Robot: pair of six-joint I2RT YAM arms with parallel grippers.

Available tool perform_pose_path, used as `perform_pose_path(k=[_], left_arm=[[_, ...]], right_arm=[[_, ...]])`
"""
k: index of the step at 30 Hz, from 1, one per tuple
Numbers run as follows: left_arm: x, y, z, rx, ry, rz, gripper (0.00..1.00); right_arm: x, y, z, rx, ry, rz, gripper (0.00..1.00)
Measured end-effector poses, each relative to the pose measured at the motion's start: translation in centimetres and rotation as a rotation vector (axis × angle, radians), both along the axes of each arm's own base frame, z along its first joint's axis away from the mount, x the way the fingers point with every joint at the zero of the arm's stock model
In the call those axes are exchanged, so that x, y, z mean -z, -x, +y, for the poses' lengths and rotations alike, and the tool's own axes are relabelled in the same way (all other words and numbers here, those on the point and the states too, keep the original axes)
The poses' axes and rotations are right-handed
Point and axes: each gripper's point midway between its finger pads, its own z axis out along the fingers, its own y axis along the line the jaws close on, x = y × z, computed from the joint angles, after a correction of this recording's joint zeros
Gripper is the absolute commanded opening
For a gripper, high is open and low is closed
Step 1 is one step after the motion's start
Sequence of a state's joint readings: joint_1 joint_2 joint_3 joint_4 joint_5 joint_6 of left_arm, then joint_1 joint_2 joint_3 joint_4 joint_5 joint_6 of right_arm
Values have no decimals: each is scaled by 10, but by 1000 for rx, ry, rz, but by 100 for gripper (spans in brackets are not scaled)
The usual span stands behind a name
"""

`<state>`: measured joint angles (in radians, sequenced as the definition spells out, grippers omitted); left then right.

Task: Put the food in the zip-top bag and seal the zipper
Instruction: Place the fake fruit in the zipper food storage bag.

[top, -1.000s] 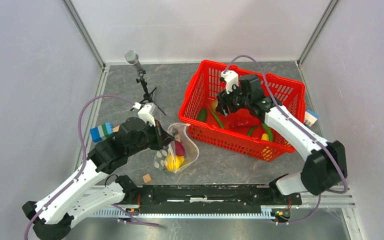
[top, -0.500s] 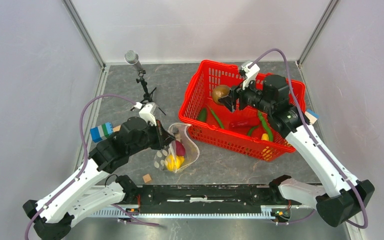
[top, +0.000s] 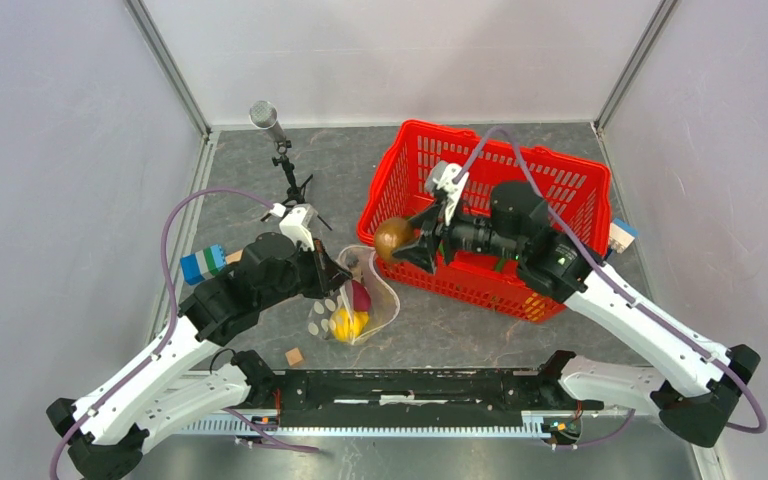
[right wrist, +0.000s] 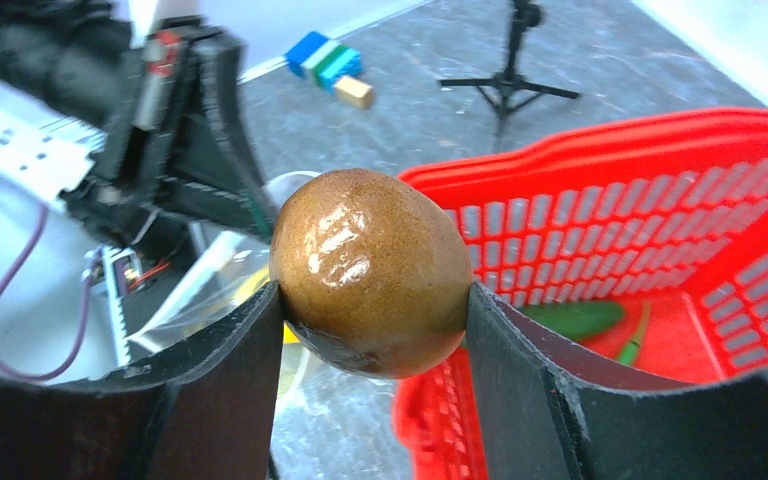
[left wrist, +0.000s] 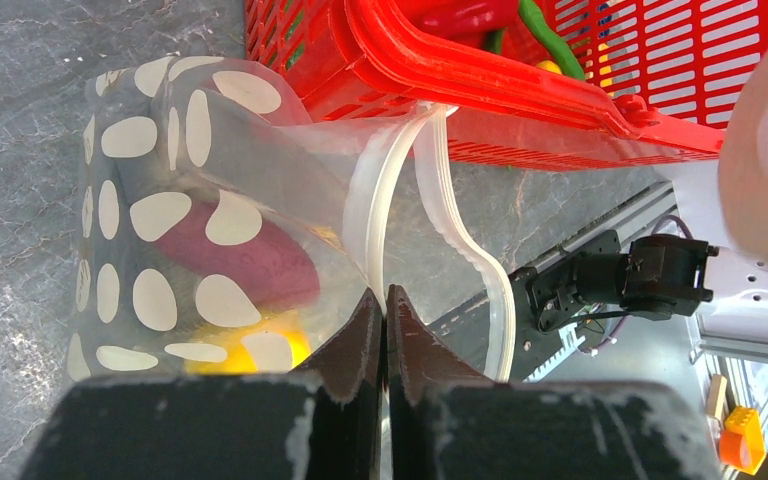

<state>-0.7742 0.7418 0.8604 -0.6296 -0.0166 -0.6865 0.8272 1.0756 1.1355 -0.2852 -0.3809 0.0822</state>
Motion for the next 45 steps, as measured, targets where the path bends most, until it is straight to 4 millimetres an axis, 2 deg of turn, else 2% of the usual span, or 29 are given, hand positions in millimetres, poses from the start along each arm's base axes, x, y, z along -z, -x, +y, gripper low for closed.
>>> perform_pose_path(k=[2, 6, 11, 15, 22, 26, 28, 36, 45], left_arm=[[0, 0, 0, 0, 0, 0, 6], [0, 0, 0, 0, 1, -1, 6], [0, 0, 0, 0, 1, -1, 6], [-1, 0, 0, 0, 4, -4, 6], [-4, 1, 1, 0, 10, -11, 6], [-5, 2, 3, -1, 12, -13, 7], [-5, 3, 3, -1, 12, -13, 7], [-4, 4, 4, -1, 9, -10, 7], [-3, 4, 4, -1, 8, -8, 7]], right_arm=[[6, 14, 8, -44, 12, 5, 33], [30, 41, 25, -124, 68, 28, 34], [64, 59, 45, -176, 159, 49, 36], [83, 56, 50, -157, 215, 56, 38], [106, 35, 45, -46, 299, 50, 45], [120, 25, 42, 2, 350, 54, 50], [127, 23, 40, 15, 376, 60, 58], [125, 31, 46, -31, 360, 64, 70], [105, 44, 52, -109, 287, 49, 80]])
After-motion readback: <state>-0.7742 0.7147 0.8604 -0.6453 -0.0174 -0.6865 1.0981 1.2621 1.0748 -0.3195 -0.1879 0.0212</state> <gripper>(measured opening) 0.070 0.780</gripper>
